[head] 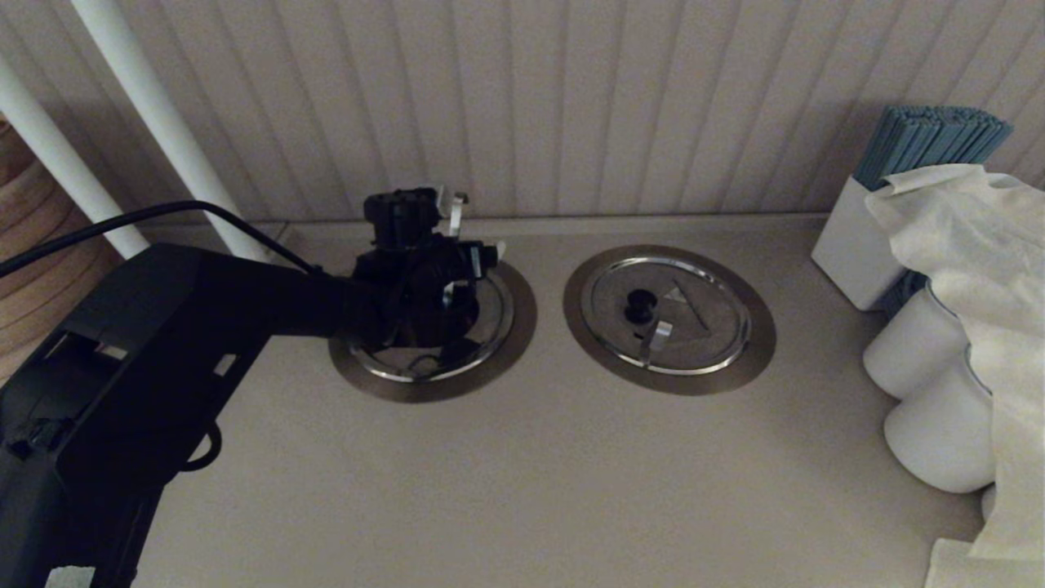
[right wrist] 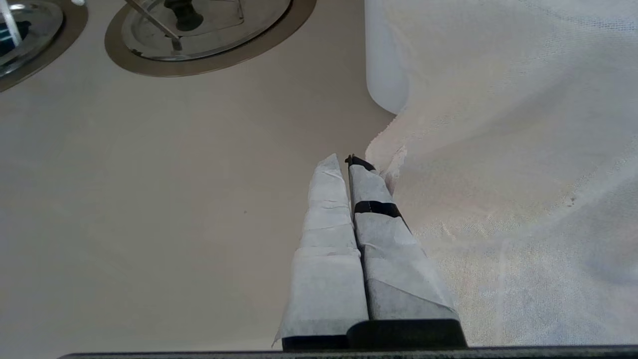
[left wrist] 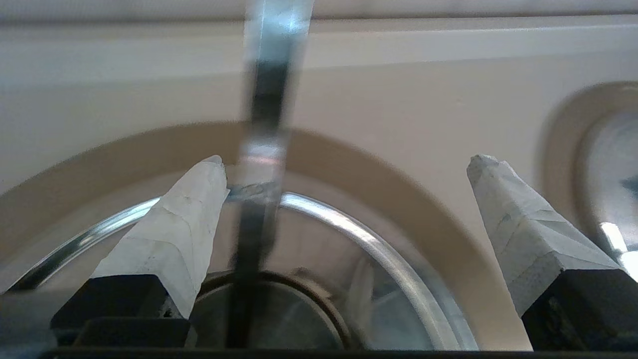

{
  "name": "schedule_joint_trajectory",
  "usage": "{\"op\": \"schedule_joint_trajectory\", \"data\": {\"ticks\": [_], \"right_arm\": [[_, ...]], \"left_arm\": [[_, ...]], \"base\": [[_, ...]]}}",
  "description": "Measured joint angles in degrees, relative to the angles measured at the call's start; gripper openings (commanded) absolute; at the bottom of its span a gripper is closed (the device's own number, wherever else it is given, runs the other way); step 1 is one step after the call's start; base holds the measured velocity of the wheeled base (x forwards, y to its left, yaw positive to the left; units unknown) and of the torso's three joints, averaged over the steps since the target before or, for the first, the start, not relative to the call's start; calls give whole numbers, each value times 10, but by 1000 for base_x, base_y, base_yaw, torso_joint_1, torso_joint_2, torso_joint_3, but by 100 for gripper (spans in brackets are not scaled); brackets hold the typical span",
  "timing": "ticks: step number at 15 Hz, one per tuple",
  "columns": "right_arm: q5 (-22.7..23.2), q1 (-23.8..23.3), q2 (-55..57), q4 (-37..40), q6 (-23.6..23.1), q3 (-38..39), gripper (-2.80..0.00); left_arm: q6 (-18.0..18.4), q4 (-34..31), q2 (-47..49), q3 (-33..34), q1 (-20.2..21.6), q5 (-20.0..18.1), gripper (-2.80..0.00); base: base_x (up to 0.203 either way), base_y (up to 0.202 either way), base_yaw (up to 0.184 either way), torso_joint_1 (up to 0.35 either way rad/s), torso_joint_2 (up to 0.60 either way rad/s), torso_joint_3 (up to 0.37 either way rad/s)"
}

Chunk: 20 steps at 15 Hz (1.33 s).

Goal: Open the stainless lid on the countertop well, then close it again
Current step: Stir with a spoon

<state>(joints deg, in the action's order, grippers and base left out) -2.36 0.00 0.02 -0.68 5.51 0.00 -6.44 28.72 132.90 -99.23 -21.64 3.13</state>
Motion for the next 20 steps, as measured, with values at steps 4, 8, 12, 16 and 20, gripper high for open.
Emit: {"op": "schedule_joint_trajectory", "data": {"ticks": [4,8,12,16,20], "right_arm": [[0,0,0,0,0,0,-280],[0,0,0,0,0,0,-280],[0,0,0,0,0,0,-280],[0,0,0,0,0,0,-280],[0,0,0,0,0,0,-280]], "left_arm": [[0,5,8,-2,-4,3,0],[3,8,20,-3,-6,4,0],[1,8,19,2,-13,4,0],[0,8,8,16,-19,3,0],[1,8,2,35,-37,2,0]], "base": [[0,0,0,0,0,0],[0,0,0,0,0,0],[0,0,0,0,0,0],[0,0,0,0,0,0],[0,0,0,0,0,0]]}}
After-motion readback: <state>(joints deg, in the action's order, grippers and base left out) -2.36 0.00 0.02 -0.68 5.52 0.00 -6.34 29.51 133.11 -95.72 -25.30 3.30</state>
